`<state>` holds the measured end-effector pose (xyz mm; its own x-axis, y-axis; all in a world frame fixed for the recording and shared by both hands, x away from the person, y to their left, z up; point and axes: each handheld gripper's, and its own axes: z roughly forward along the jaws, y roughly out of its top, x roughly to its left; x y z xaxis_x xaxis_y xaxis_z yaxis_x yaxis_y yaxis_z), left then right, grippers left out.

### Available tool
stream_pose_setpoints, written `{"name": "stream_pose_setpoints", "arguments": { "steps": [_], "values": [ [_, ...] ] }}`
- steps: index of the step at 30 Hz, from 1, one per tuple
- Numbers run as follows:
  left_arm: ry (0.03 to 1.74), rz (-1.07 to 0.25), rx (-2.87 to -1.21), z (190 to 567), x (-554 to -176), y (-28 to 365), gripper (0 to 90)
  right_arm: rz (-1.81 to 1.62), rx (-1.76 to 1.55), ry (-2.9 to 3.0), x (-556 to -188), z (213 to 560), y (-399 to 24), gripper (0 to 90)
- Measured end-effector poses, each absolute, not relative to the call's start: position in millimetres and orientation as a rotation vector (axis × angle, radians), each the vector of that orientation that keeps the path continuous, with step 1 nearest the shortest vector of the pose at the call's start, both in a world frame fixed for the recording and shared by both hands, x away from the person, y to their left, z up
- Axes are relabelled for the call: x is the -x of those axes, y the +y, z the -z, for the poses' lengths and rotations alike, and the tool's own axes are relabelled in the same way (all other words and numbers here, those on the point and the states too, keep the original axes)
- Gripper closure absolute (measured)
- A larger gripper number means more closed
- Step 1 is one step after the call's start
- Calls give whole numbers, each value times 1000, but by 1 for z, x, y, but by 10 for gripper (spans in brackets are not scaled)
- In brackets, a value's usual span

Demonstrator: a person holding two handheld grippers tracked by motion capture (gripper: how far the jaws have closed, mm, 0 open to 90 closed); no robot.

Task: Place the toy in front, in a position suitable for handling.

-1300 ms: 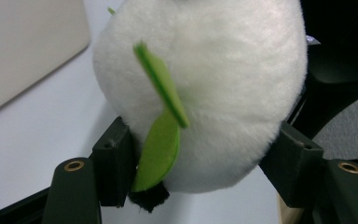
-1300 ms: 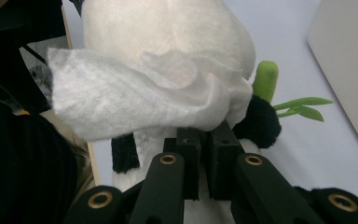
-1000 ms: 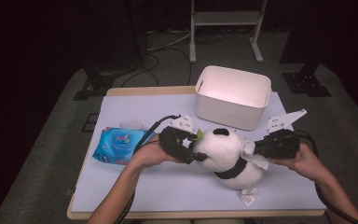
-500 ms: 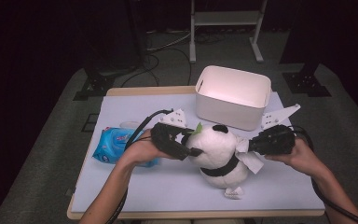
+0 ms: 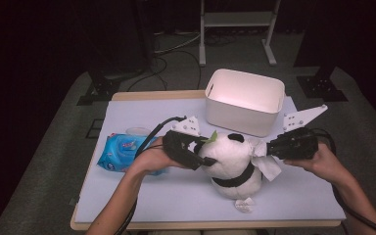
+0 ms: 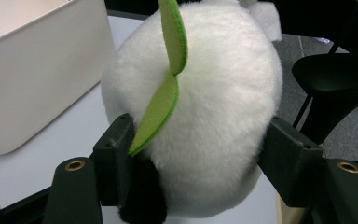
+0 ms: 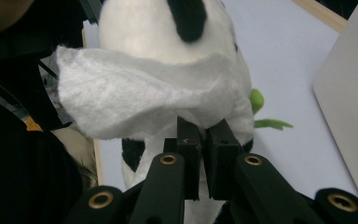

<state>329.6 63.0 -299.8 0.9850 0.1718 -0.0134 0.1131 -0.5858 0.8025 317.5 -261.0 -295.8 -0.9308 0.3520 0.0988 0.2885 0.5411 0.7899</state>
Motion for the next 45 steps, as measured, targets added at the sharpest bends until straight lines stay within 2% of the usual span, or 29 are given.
{"name": "stream_pose_setpoints", "arguments": {
  "steps": [21,29,37,42,45],
  "values": [
    [173,-70,-2223,298,-329,47,335,-1364,-447,2672,-318,262,-239,848],
    [177,-50,-2219,302,-332,47,326,-1366,-493,2682,-320,278,-245,853],
    [188,-33,-2196,305,-335,45,272,-1371,-522,2676,-321,287,-254,855],
    [215,-18,-2177,307,-336,46,186,-1365,-534,2673,-318,289,-257,854],
    [232,1,-2166,311,-338,49,177,-1354,-539,2673,-317,290,-258,854]
  ]
}}
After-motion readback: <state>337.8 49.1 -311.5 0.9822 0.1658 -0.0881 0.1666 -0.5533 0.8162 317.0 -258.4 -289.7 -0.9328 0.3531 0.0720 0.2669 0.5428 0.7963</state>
